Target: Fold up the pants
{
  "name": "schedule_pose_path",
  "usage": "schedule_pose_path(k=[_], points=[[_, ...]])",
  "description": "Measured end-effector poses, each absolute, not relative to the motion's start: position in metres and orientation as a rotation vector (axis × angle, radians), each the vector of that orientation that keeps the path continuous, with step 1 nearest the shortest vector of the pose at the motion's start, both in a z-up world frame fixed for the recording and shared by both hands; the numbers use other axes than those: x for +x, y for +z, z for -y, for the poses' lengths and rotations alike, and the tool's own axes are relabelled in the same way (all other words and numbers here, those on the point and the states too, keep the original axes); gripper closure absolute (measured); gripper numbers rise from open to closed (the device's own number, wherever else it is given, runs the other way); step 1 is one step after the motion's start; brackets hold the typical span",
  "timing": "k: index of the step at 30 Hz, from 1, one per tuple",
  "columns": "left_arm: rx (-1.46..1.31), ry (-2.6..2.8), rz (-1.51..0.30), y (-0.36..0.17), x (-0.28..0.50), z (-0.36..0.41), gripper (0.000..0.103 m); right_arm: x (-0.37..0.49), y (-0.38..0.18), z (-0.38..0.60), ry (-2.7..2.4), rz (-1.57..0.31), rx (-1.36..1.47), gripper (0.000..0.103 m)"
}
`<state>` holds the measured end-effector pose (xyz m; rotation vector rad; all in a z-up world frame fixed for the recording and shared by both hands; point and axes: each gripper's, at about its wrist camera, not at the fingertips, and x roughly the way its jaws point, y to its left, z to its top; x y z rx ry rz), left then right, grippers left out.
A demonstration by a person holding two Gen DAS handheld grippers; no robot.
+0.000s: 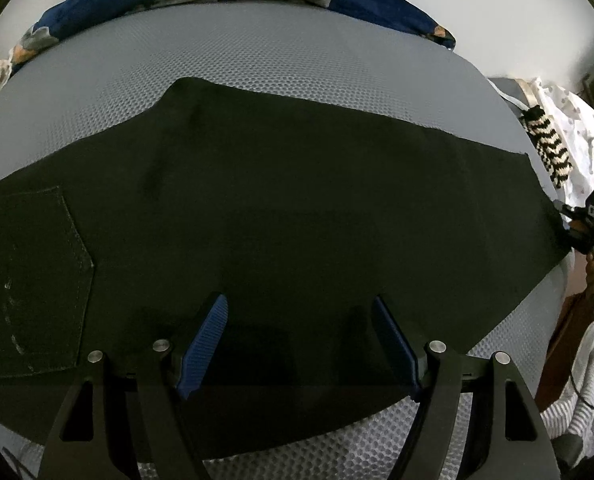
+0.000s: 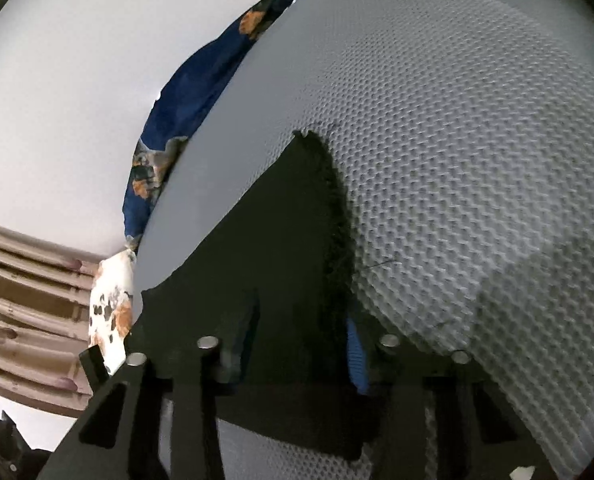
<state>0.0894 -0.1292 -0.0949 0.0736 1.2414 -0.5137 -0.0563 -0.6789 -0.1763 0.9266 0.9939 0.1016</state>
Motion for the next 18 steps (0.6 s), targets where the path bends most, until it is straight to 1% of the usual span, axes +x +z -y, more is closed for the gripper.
schedule_pose_path(k=[1,3,4,7,9,12,18], points=[[0.07,-0.512,-1.242,-0.095,0.09,0.13,0.028,-0.054,-0.177,0.677,0.099,-1.0,0.922,0.077],[0.07,-0.51,-1.239,-0.096,0.091,0.13,0.027,-0.054,-0.18,0.674,0.084,-1.01,0.916,0.089],[0.074,-0.509,-1.237,-0.096,0.09,0.131,0.027,-0.053,-0.179,0.672,0.067,-1.014,0.908,0.09],[0.08,-0.508,-1.233,-0.096,0.089,0.131,0.027,-0.052,-0.173,0.663,0.028,-0.999,0.893,0.092],[0.061,-0.501,-1.244,-0.095,0.09,0.128,0.027,-0.053,-0.163,0.654,0.037,-0.956,0.918,0.093],[-0.012,-0.477,-1.256,-0.09,0.095,0.117,0.027,-0.05,-0.142,0.634,0.067,-0.902,0.917,0.094],[-0.156,-0.416,-1.247,-0.075,0.104,0.078,0.027,-0.028,-0.105,0.583,0.143,-0.853,0.894,0.094]])
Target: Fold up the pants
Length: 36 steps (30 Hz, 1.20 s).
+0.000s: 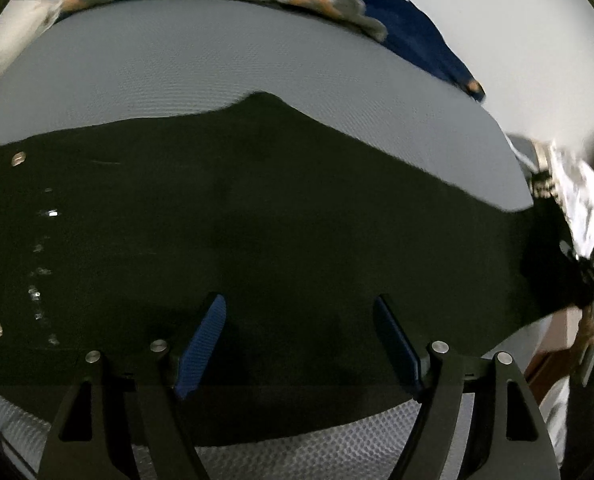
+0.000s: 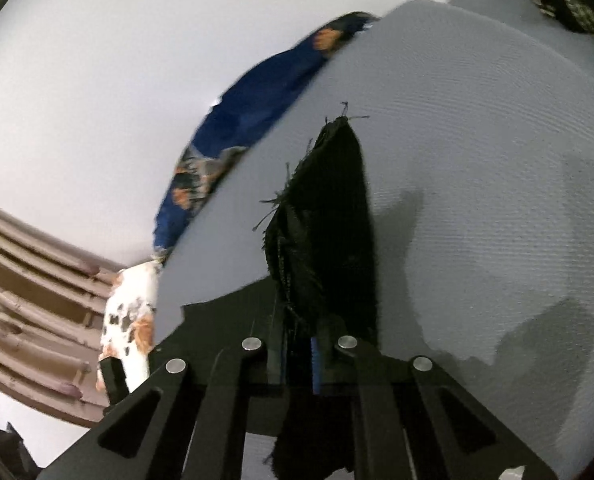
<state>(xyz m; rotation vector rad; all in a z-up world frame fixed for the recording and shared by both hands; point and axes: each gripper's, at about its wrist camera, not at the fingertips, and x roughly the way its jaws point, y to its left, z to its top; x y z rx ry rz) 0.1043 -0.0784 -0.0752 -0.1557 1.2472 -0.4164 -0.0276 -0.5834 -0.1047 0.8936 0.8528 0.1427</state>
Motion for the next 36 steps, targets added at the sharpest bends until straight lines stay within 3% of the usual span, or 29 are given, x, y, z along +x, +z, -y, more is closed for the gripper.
schedule_pose_path(k=[13,31,36], points=[[-0.294,-0.336,-1.165,-0.053,0.104,0.002,0.026,0.069,-0.078,0.43,0.401,-0.946,0.793,0.095],[-0.363,-0.362,-1.125,-0.053,0.098,-0.054,0.026,0.113,-0.15,0.23,0.521,-1.261,0.467,0.095],[-0.385,-0.412,-1.151,-0.06,0.1,-0.043,0.026,0.115,-0.156,0.221,0.498,-1.299,0.448,0.083]])
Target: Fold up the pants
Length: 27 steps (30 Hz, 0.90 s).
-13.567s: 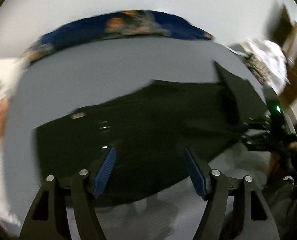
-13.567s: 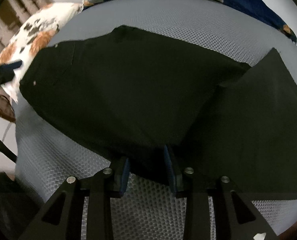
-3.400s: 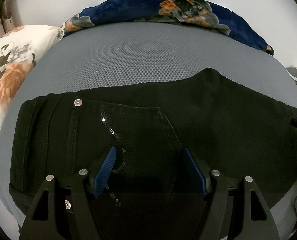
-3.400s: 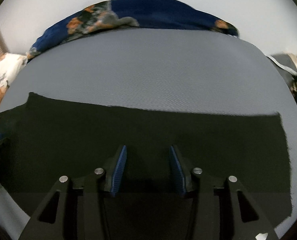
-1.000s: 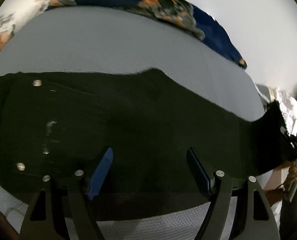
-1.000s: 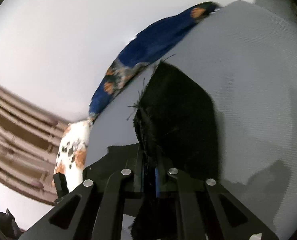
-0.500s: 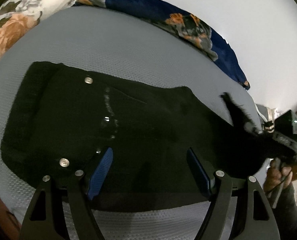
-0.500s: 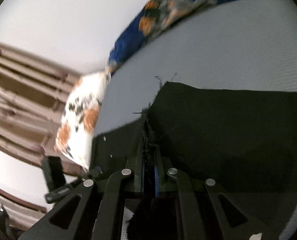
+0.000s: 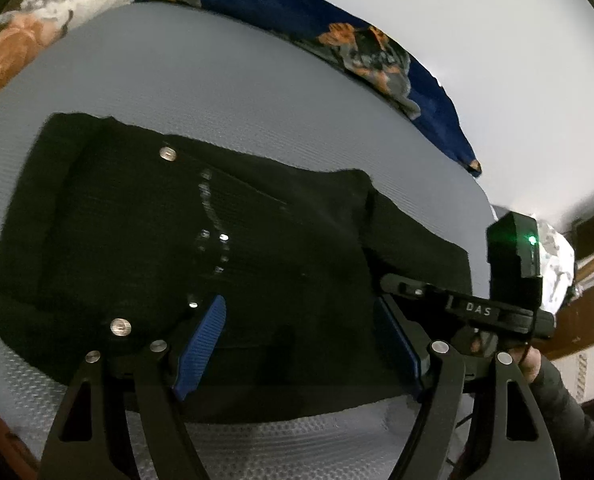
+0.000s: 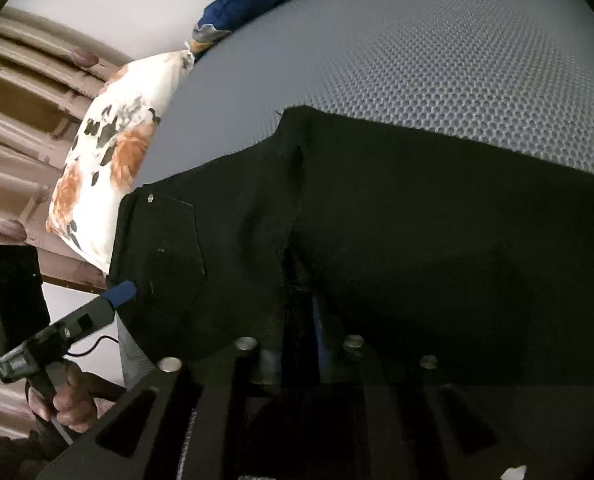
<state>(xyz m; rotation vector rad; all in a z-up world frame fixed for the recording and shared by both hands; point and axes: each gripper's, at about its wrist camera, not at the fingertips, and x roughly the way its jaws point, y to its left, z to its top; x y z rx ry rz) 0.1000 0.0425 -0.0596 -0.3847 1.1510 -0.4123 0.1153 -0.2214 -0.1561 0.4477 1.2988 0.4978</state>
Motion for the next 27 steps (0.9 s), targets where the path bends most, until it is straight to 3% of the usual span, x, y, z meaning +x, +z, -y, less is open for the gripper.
schedule_pose_path(k=[3,9,15,27], points=[[-0.392,-0.456,-1.174,-0.062,0.1,-0.034,0.026,0.112,-0.148,0.228,0.5,-1.295,0.467,0.07],[-0.425,-0.554,-1.25,-0.072,0.099,-0.015,0.026,0.089,-0.118,0.269,0.406,-1.178,0.511,0.062],[-0.56,-0.666,-1.396,-0.099,0.109,0.003,0.028,0.058,-0.107,0.319,0.267,-1.116,0.556,0.059],[-0.554,-0.723,-1.468,-0.117,0.125,0.051,0.031,0.036,-0.112,0.359,0.197,-1.073,0.667,0.058]])
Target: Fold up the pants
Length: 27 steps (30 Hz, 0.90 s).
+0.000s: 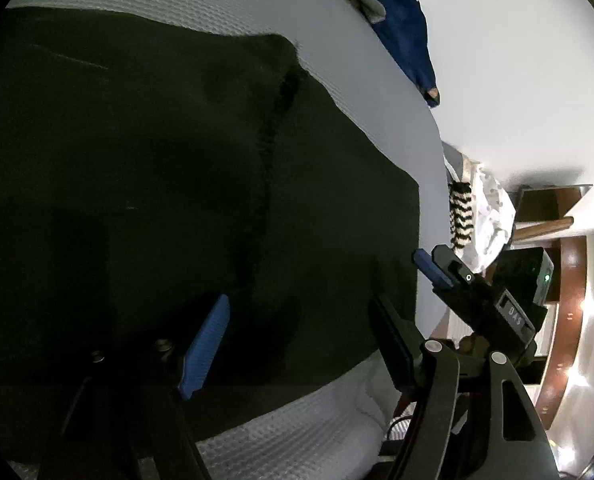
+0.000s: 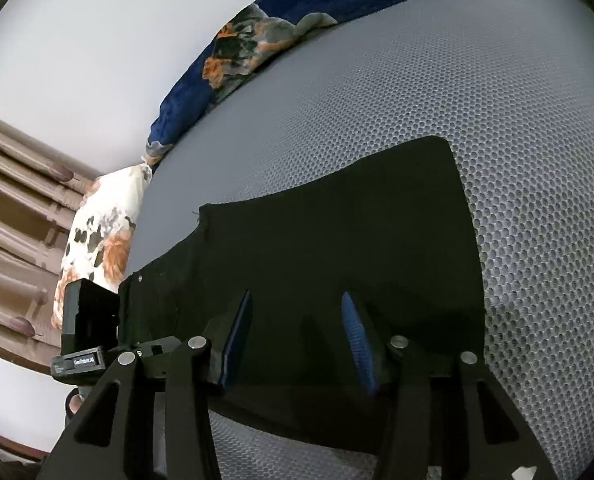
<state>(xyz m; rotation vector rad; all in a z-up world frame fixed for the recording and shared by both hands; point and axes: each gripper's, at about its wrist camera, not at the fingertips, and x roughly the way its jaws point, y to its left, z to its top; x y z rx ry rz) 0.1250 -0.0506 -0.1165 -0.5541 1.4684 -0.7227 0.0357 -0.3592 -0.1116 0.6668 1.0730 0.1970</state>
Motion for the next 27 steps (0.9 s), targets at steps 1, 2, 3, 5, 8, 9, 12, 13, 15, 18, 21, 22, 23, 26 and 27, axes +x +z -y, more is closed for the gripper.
schedule_pose_path(k=[1,2,3,5,8,9,12,13,15,18,21,22,23,26,27], points=[[-0.558,-0.734,-1.471,-0.118,0.127,0.056,0.031,0.035,-0.112,0.361,0.198,-1.073,0.666,0.058],[-0.557,-0.74,-1.474,-0.119,0.127,0.06,0.031,0.035,-0.112,0.361,0.195,-1.073,0.665,0.058],[-0.549,-0.745,-1.467,-0.119,0.125,0.064,0.031,0.035,-0.112,0.361,0.193,-1.072,0.667,0.058],[-0.542,-0.766,-1.462,-0.118,0.123,0.07,0.039,0.034,-0.114,0.361,0.194,-1.074,0.674,0.057],[-0.544,-0.78,-1.5,-0.126,0.12,0.08,0.064,0.033,-0.115,0.361,0.191,-1.075,0.676,0.056],[-0.531,-0.767,-1.508,-0.129,0.119,0.082,0.07,0.033,-0.116,0.361,0.192,-1.077,0.676,0.056],[-0.509,-0.72,-1.501,-0.131,0.118,0.08,0.095,0.032,-0.117,0.361,0.186,-1.079,0.673,0.056],[-0.51,-0.71,-1.498,-0.131,0.118,0.078,0.097,0.032,-0.117,0.361,0.185,-1.08,0.672,0.056],[-0.499,-0.693,-1.475,-0.128,0.115,0.073,0.097,0.031,-0.117,0.36,0.179,-1.083,0.669,0.056],[-0.447,-0.686,-1.433,-0.12,0.108,0.074,0.097,0.031,-0.116,0.358,0.169,-1.086,0.663,0.056],[-0.42,-0.686,-1.416,-0.116,0.104,0.072,0.097,0.03,-0.113,0.356,0.171,-1.083,0.658,0.056],[-0.416,-0.685,-1.414,-0.115,0.103,0.071,0.097,0.03,-0.112,0.354,0.167,-1.085,0.646,0.055],[-0.414,-0.682,-1.413,-0.115,0.103,0.069,0.097,0.03,-0.112,0.353,0.163,-1.087,0.633,0.055],[-0.377,-0.663,-1.415,-0.117,0.103,0.064,0.097,0.029,-0.114,0.346,0.125,-1.104,0.561,0.053],[-0.352,-0.654,-1.42,-0.12,0.103,0.068,0.096,0.03,-0.117,0.345,0.113,-1.119,0.539,0.053]])
